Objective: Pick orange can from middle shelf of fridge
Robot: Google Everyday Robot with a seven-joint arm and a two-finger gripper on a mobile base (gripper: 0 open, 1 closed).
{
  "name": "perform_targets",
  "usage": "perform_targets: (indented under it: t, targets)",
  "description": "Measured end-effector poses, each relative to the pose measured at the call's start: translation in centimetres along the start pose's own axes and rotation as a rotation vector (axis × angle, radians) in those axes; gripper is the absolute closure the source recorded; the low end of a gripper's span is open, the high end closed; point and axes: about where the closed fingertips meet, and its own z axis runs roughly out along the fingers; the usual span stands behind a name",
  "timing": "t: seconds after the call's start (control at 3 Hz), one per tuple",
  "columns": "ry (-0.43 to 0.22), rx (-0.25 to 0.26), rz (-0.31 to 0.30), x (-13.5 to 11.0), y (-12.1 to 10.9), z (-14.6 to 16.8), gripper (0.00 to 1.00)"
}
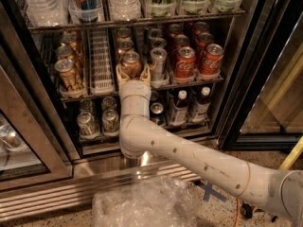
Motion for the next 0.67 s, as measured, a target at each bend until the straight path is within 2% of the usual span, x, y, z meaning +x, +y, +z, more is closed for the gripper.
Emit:
perform_targets:
  t: [0.33,0.67]
  targets:
    - [0.0,0.004,0.004,0.1,-0.06,0.44,0.39]
    - [0.0,0.004,0.004,0.09,0.14,0.28,0.59]
